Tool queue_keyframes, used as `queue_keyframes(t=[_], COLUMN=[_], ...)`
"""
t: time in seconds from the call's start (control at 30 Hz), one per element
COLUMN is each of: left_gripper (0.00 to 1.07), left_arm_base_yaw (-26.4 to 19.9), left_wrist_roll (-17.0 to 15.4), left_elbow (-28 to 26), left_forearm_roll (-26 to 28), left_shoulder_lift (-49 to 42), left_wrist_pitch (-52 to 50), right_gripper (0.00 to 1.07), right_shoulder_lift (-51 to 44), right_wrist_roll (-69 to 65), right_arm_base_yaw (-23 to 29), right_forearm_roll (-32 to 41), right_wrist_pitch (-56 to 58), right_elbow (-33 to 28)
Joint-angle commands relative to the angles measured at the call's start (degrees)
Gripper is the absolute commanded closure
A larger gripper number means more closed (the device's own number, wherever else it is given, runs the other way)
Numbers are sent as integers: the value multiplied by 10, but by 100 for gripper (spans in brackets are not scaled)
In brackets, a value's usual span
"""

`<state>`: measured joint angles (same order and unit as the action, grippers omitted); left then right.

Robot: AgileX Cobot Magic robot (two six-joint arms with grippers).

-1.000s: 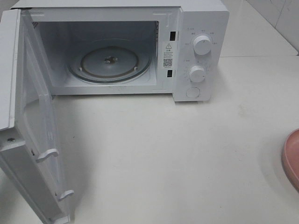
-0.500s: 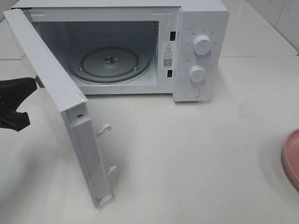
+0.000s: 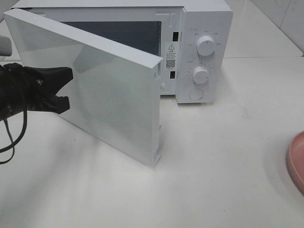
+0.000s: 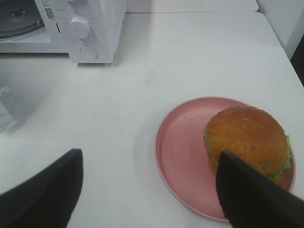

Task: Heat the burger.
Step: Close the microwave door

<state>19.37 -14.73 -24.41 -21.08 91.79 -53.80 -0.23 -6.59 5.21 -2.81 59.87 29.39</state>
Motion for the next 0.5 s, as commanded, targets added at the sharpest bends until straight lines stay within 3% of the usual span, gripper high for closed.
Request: queue_keyframes(t=[0.03, 0.1, 0.4, 0.47, 0.5], left_gripper=[107, 107, 107, 107, 107], left_arm_base_yaw=[18, 49, 105, 135, 135], left_wrist_roll=[3, 4, 5, 31, 31], left_elbow=[-19, -46, -107, -138, -138], left_forearm_roll=[26, 35, 80, 130, 130], left_shoulder_lift=[11, 35, 76, 95, 95], left_wrist_pitch=[0, 8, 48, 50, 50], right_gripper=[32, 32, 32, 32, 32], right_shoulder_lift=[-15, -15, -15, -15, -15], right_wrist_roll=[7, 7, 7, 7, 7], right_arm_base_yaw=[-2, -2, -2, -2, -2], right_forearm_roll=[1, 1, 1, 1, 1], right_wrist_pitch=[-5, -5, -5, -5, -5], right_elbow=[-1, -1, -1, -1, -1])
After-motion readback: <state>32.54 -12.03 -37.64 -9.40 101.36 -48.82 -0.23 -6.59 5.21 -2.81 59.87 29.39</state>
